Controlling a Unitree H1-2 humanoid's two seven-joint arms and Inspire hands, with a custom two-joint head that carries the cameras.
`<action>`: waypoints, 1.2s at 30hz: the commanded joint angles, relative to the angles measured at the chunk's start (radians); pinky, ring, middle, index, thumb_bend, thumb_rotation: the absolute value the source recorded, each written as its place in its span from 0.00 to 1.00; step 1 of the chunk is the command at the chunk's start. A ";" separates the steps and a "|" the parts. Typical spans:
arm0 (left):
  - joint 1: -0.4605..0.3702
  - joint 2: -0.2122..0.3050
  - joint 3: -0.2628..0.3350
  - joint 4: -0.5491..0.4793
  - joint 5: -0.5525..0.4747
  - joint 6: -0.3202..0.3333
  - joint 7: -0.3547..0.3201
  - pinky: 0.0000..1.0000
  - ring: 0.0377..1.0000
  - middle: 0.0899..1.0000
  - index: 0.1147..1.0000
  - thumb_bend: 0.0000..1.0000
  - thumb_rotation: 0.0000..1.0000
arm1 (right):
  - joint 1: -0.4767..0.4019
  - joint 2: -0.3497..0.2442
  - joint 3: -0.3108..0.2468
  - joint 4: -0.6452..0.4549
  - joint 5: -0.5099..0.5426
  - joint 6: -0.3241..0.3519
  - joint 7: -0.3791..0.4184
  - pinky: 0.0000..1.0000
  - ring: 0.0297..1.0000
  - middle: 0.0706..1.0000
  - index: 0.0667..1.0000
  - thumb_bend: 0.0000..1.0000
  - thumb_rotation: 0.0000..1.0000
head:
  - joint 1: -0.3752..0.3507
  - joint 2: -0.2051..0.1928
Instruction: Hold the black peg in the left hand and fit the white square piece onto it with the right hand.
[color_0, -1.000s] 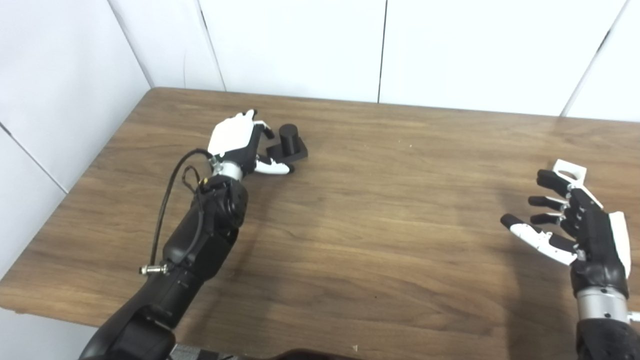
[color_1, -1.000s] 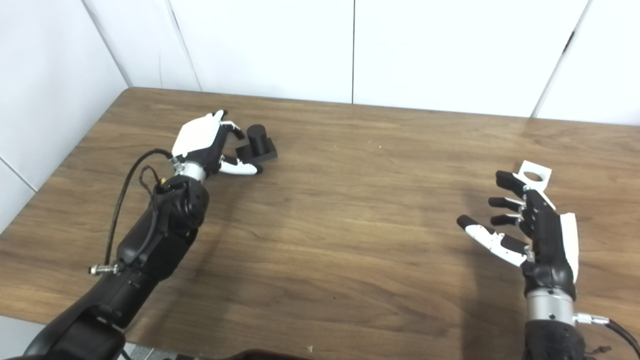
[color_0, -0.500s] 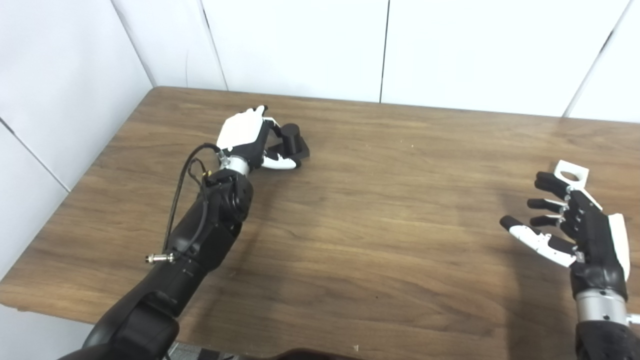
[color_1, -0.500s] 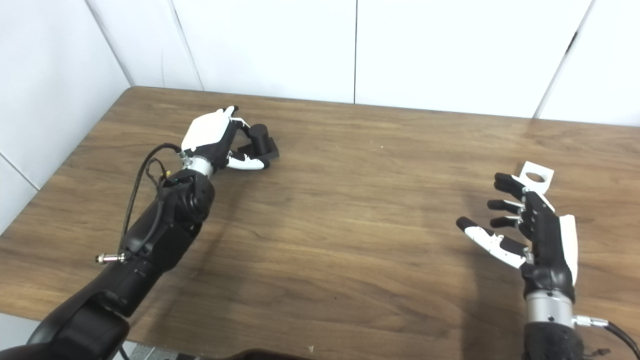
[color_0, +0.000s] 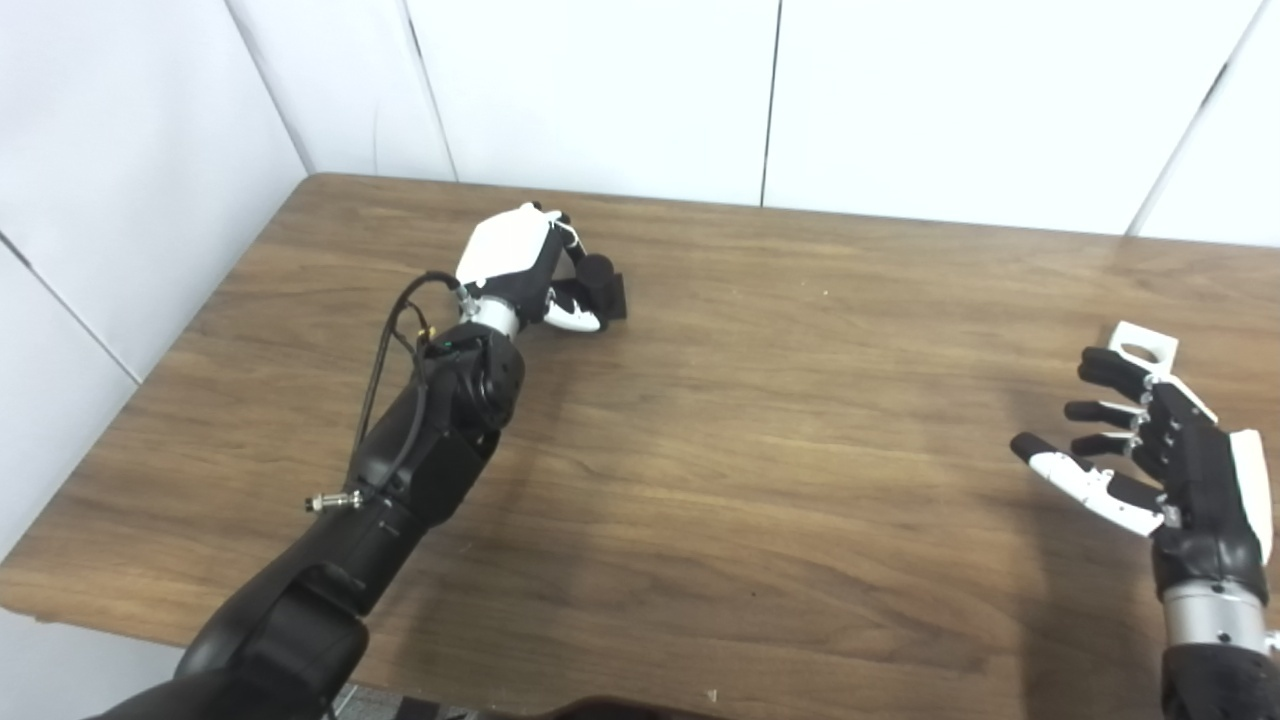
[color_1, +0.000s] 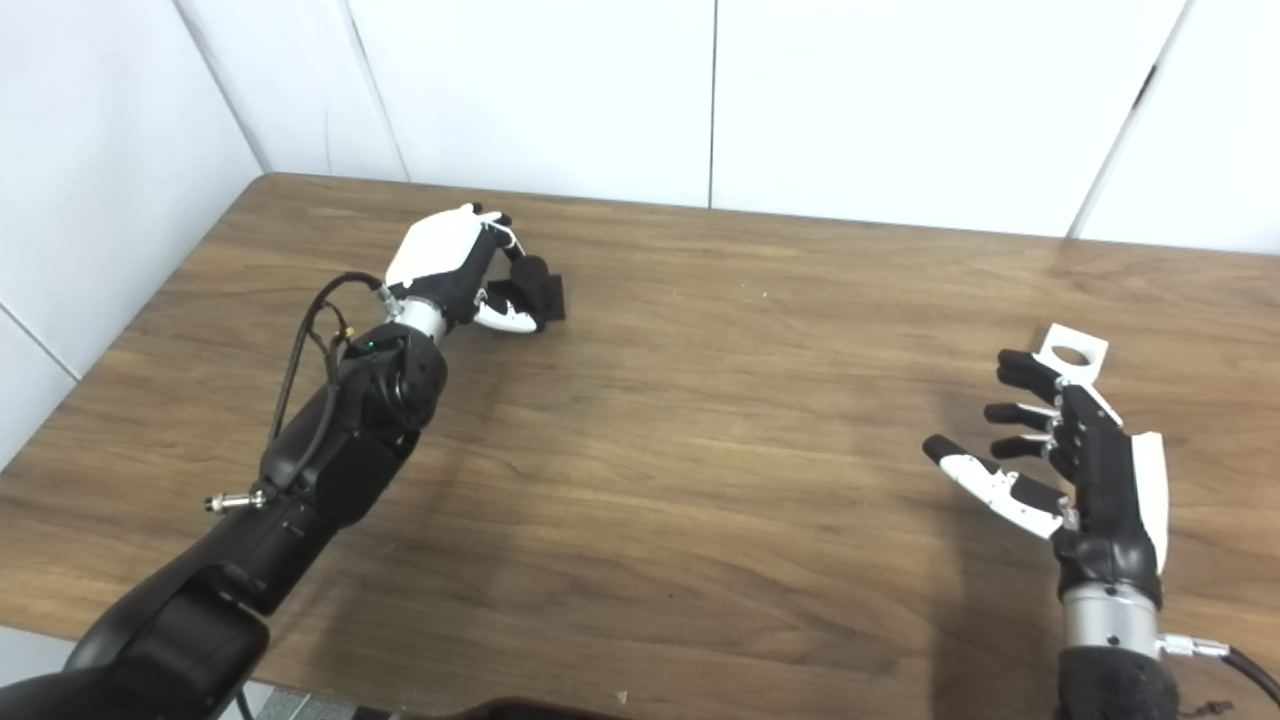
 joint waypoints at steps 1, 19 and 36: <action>0.005 0.030 -0.010 0.010 0.015 0.020 -0.021 1.00 1.00 0.89 0.42 0.52 0.08 | -0.028 -0.008 -0.002 -0.032 0.003 -0.050 -0.008 0.51 0.63 0.74 0.72 0.59 0.00 | 0.001 0.001; 0.063 0.060 0.013 -0.127 -0.224 -0.120 -0.201 1.00 1.00 0.95 0.42 0.52 0.08 | -0.022 -0.002 0.000 -0.035 0.002 -0.046 -0.009 0.50 0.63 0.74 0.71 0.59 0.00 | -0.005 0.007; 0.102 0.071 0.003 -0.314 -0.350 -0.246 -0.364 1.00 1.00 0.99 0.42 0.52 0.08 | -0.024 0.003 0.005 -0.012 0.003 -0.079 -0.019 0.49 0.63 0.75 0.72 0.59 0.01 | -0.028 0.010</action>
